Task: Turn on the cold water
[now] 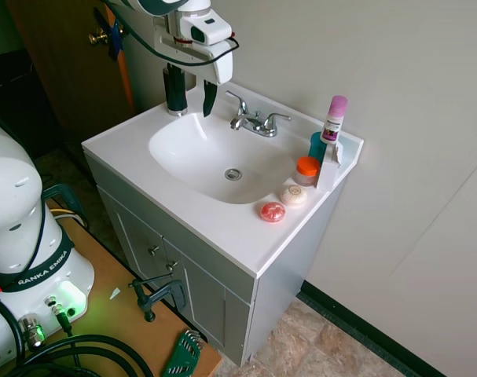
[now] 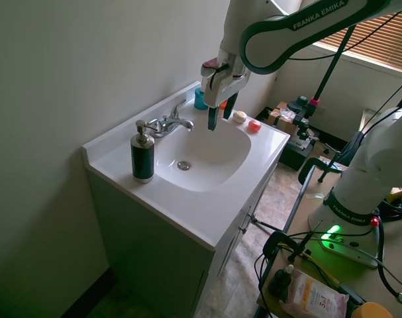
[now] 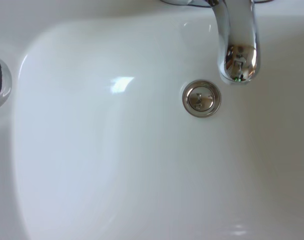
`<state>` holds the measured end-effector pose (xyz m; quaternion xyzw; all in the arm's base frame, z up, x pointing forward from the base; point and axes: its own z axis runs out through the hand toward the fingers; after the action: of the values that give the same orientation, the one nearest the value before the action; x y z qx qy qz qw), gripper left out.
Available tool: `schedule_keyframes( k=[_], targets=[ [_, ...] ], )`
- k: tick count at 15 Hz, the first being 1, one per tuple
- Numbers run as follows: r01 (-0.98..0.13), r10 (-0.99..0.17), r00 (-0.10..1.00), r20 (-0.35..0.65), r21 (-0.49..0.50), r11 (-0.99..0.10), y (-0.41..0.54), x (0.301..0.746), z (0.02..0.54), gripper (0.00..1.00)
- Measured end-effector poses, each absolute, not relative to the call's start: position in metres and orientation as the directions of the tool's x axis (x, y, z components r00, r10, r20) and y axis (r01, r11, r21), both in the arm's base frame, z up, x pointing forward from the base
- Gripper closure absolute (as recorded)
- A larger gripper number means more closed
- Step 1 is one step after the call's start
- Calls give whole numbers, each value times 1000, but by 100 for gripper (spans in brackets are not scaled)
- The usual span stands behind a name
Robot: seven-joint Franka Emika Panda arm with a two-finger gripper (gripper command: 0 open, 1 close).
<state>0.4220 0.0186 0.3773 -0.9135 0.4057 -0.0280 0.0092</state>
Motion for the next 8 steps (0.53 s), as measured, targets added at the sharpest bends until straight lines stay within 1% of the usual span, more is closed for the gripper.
schedule_keyframes(
  k=[2, 3, 5, 8],
  targets=[
    [-745, -746, 665, 43, -44, -666, 19, 422, 378, 0],
    [-748, -749, 660, 60, -51, -662, 17, 425, 380, 0],
    [-776, -779, 612, 135, -88, -625, 4, 439, 390, 0],
    [-816, -813, 506, 289, -145, -560, -28, 484, 392, 0]
  ],
)
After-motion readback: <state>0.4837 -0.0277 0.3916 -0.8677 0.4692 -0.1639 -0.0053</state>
